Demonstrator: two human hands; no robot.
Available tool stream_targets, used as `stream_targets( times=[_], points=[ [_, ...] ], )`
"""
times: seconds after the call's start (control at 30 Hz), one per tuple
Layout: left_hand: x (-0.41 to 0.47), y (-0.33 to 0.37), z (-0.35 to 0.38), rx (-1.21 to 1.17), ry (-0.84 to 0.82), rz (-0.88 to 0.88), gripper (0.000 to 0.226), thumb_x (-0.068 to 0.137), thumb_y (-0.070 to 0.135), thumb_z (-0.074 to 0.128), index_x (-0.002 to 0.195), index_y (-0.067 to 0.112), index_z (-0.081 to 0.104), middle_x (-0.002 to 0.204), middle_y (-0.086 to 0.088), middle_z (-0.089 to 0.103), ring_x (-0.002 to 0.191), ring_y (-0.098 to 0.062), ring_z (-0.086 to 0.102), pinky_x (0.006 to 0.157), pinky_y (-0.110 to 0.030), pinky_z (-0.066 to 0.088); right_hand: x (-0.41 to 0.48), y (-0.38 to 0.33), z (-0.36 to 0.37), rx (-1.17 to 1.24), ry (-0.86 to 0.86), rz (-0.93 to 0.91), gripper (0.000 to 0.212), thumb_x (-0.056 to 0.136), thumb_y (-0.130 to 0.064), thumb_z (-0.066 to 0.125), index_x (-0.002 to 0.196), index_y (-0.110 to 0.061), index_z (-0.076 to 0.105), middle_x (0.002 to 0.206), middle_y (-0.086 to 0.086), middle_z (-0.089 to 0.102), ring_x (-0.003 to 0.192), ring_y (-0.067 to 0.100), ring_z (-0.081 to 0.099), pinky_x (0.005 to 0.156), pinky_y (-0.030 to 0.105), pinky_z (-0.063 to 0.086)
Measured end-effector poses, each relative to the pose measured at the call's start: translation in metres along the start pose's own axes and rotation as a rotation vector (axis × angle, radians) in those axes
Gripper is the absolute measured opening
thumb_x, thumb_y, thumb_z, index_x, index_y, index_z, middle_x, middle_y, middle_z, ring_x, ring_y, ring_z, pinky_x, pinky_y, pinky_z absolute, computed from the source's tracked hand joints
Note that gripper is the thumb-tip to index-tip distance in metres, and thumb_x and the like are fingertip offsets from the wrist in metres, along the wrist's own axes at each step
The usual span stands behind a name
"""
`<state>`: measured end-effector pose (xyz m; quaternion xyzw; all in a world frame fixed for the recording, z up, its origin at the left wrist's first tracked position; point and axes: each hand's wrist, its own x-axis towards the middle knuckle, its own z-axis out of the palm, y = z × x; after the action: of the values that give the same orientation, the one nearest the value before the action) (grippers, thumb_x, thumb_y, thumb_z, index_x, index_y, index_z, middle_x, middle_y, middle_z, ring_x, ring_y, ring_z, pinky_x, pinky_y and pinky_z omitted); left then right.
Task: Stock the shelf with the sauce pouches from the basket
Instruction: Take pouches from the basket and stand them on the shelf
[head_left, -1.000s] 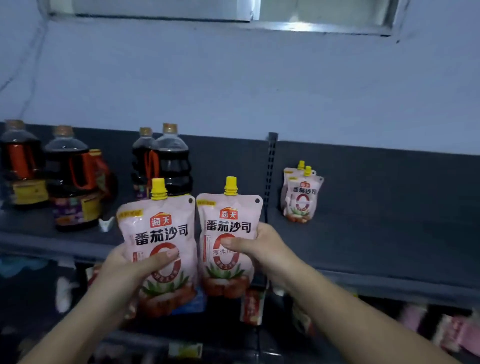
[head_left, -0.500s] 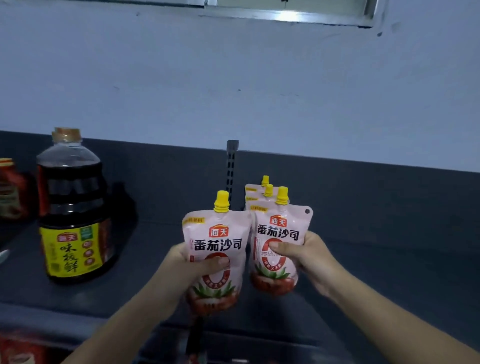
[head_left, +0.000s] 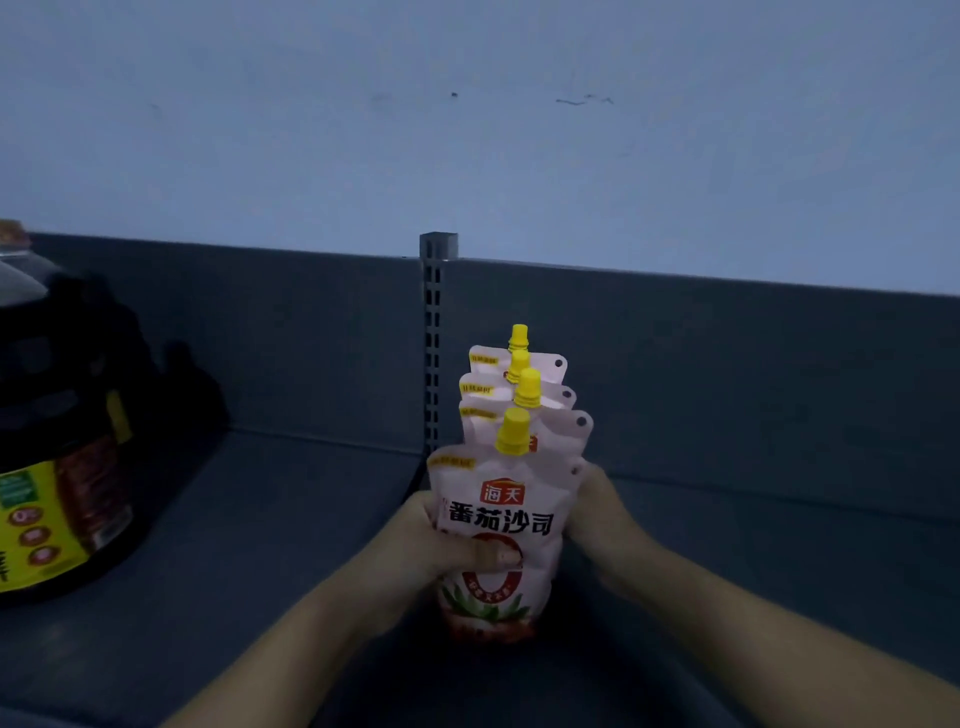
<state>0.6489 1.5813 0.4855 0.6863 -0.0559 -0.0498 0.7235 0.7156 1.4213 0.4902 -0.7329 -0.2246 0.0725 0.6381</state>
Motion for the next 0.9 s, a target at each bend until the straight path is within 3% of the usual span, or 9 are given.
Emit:
stream_targets(
  times=[0.07,0.23,0.37,0.43,0.53,0.63,0.7,0.8,0.9],
  points=[
    [-0.001,0.0,-0.006,0.061,-0.04,-0.017,0.031,0.065,-0.006,0.075,0.087,0.017,0.075,0.099,-0.007,0.075,0.094,-0.02,0.071,0.075,-0.025,0.056,0.001,0.004,-0.005,-0.038,-0.032,0.031,0.017,0.087,0.006,0.052,0.085,-0.005,0.064,0.078,0.005,0.069,0.066,0.014,0.064,0.057,0.026,0.05],
    [-0.014,-0.001,-0.029,0.345,-0.138,-0.047,0.047,0.07,-0.004,0.075,0.108,0.019,0.062,0.106,0.01,0.072,0.099,-0.008,0.068,0.078,-0.018,0.054,-0.01,0.018,-0.018,-0.176,-0.05,0.044,0.03,0.08,-0.002,0.067,0.104,-0.021,0.063,0.097,-0.01,0.072,0.091,0.002,0.067,0.072,0.013,0.052],
    [-0.015,-0.006,-0.036,0.612,-0.108,0.028,0.041,0.067,0.011,0.081,0.097,0.034,0.065,0.104,0.024,0.068,0.098,0.001,0.064,0.084,-0.016,0.051,-0.008,0.019,-0.013,-0.371,0.039,0.035,0.021,0.079,-0.005,0.067,0.084,-0.024,0.063,0.083,-0.013,0.069,0.079,-0.001,0.065,0.07,0.016,0.051],
    [-0.014,-0.007,-0.031,0.669,-0.083,0.093,0.039,0.069,0.015,0.08,0.093,0.04,0.063,0.102,0.03,0.066,0.096,0.007,0.063,0.084,-0.012,0.05,-0.003,0.018,-0.008,-0.446,0.051,0.048,0.034,0.083,0.001,0.058,0.072,-0.031,0.053,0.076,-0.016,0.058,0.075,0.001,0.055,0.066,0.017,0.045],
    [-0.013,-0.012,-0.027,0.676,-0.049,0.147,0.038,0.071,0.018,0.078,0.096,0.043,0.062,0.101,0.025,0.069,0.096,0.009,0.061,0.085,-0.013,0.05,0.002,0.02,-0.005,-0.571,0.042,0.063,0.045,0.091,0.002,0.047,0.072,-0.038,0.04,0.074,-0.019,0.044,0.077,0.002,0.046,0.064,0.008,0.037],
    [-0.011,-0.014,-0.025,0.694,-0.026,0.165,0.037,0.073,0.02,0.077,0.096,0.044,0.06,0.102,0.023,0.067,0.097,0.005,0.062,0.086,-0.017,0.051,0.002,0.021,-0.007,-0.638,0.054,0.04,0.026,0.092,0.003,0.045,0.1,-0.014,0.063,0.074,-0.019,0.042,0.085,0.011,0.048,0.066,0.012,0.039],
    [-0.01,-0.016,-0.026,0.7,-0.025,0.169,0.038,0.074,0.019,0.076,0.094,0.046,0.058,0.101,0.023,0.066,0.097,0.004,0.062,0.086,-0.016,0.051,0.001,0.018,-0.008,-0.632,0.067,0.045,0.026,0.091,0.003,0.046,0.114,0.004,0.059,0.075,-0.018,0.044,0.089,0.014,0.049,0.07,0.017,0.041],
    [-0.01,-0.02,-0.029,0.711,-0.034,0.164,0.037,0.074,0.022,0.076,0.103,0.04,0.062,0.104,0.019,0.068,0.1,-0.001,0.062,0.09,-0.022,0.051,-0.004,0.012,-0.005,-0.546,0.089,0.089,0.023,0.089,0.002,0.05,0.11,0.006,0.06,0.077,-0.01,0.056,0.088,0.015,0.052,0.07,0.015,0.045],
    [-0.011,-0.023,-0.032,0.701,-0.036,0.162,0.038,0.074,0.028,0.076,0.107,0.04,0.061,0.108,0.019,0.067,0.102,-0.001,0.062,0.093,-0.027,0.05,-0.009,0.012,-0.006,-0.505,0.133,0.086,0.011,0.083,-0.002,0.059,0.092,0.003,0.063,0.092,0.021,0.069,0.091,0.032,0.065,0.079,0.043,0.054]
  ],
)
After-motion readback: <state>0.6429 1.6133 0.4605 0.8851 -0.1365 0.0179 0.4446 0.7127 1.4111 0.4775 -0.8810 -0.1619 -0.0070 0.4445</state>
